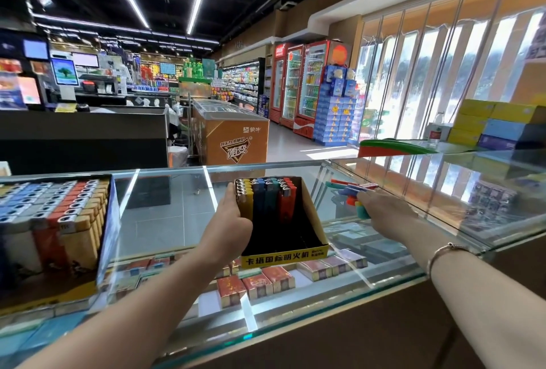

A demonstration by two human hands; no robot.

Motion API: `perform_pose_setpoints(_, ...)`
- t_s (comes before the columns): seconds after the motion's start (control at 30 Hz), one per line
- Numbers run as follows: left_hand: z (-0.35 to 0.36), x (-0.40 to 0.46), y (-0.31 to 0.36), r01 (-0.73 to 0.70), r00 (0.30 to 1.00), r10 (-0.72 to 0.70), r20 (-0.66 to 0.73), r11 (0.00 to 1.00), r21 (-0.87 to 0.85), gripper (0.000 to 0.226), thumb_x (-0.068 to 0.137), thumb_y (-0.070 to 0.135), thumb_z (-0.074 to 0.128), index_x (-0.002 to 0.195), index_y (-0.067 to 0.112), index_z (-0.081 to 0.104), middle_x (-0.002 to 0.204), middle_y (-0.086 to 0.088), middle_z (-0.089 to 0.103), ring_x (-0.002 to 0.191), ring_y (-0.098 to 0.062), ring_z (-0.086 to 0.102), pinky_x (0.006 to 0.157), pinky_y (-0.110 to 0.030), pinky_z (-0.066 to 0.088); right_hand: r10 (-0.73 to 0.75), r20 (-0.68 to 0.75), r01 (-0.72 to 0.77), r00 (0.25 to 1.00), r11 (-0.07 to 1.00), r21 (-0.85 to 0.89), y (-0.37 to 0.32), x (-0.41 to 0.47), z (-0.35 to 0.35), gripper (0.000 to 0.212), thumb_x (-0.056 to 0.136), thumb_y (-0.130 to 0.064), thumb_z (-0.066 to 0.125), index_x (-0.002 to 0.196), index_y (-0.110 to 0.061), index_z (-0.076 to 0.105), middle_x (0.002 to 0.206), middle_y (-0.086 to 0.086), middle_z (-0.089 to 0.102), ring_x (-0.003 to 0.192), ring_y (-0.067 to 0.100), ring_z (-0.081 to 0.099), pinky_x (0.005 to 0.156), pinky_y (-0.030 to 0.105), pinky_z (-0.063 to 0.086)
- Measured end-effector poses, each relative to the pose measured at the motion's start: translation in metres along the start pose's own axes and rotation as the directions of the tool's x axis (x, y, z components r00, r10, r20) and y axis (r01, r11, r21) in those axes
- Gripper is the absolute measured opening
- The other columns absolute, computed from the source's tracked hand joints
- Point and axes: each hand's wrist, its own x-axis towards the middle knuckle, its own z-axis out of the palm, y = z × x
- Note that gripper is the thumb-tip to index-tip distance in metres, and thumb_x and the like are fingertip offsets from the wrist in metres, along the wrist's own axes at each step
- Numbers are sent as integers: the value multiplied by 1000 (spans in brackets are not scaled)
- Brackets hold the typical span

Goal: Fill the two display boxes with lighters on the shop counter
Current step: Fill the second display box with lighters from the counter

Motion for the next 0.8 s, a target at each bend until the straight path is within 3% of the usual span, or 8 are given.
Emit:
perform_pose_setpoints(0.2, 0, 1, 2, 11, 1000, -11, 4, 994, -105, 76, 76, -16, 53, 132, 30, 31, 119, -8, 49, 109, -28, 53, 88, -46, 52, 12, 101, -25, 995, 991, 132, -8, 14, -2, 34, 86, -5, 52, 113, -22, 41, 109, 2, 54, 81, 15, 47, 65, 28, 36)
perform_pose_setpoints(0.3, -4, 3, 5, 11, 1000, -13, -15, 992, -125, 73, 74, -17, 56, 125, 30, 33, 113, -7, 51, 104, -24, 55, 85, -42, 54, -61, 159, 26, 985, 976, 216, -21, 19, -7, 30, 85, -3, 50, 101, -25, 37, 104, 2, 56, 84, 17, 52, 69, 31, 40)
perform_pose_setpoints(0.43, -13, 4, 9, 66, 997, -69, -21, 989, -131, 88, 71, -19, 45, 137, 35, 23, 114, -9, 46, 102, -24, 53, 80, -37, 53, -138, 237, 107, 962, 984, 142, -36, 23, -13, 55, 84, -2, 45, 129, -32, 37, 120, 2, 55, 100, 21, 54, 71, 32, 44)
perform_pose_setpoints(0.5, -20, 2, 12, 94, 996, -94, 8, 991, -94, 93, 69, -19, 42, 138, 40, 19, 114, -8, 41, 103, -25, 50, 75, -31, 51, -125, 229, 89, 965, 983, 162, -42, 25, -19, 57, 84, -5, 46, 130, -37, 37, 116, 0, 55, 91, 17, 51, 67, 29, 41)
perform_pose_setpoints(0.57, -28, 1, 16, 108, 993, -106, 43, 993, -45, 95, 70, -21, 41, 138, 41, 18, 112, -7, 39, 98, -22, 49, 62, -22, 49, -99, 187, 33, 977, 943, 330, -51, 29, -26, 45, 82, -7, 51, 118, -33, 47, 100, -1, 55, 83, 15, 50, 72, 35, 47)
perform_pose_setpoints(0.67, -41, 1, 22, 141, 985, -143, 94, 990, 33, 91, 70, -24, 40, 133, 40, 20, 112, -9, 40, 89, -18, 49, 47, -15, 46, -46, 44, 2, 998, 721, 693, -75, 38, -43, 23, 78, -5, 60, 97, -17, 56, 85, 8, 57, 77, 22, 55, 72, 37, 49)
perform_pose_setpoints(0.73, -49, 3, 25, 157, 979, -166, 118, 984, 78, 88, 70, -25, 40, 131, 35, 21, 110, -12, 39, 87, -18, 49, 45, -14, 47, 1, -25, 22, 1000, 453, 891, -93, 40, -59, 10, 80, -6, 63, 83, -13, 56, 72, 7, 56, 64, 17, 52, 56, 28, 45)
perform_pose_setpoints(0.8, -55, 3, 27, 167, 975, -182, 131, 979, 120, 84, 69, -25, 41, 130, 30, 21, 101, -11, 41, 82, -18, 49, 45, -13, 47, 36, -22, 16, 999, 145, 989, -110, 44, -75, 10, 80, -9, 65, 79, -14, 56, 64, 3, 59, 57, 13, 50, 48, 21, 42)
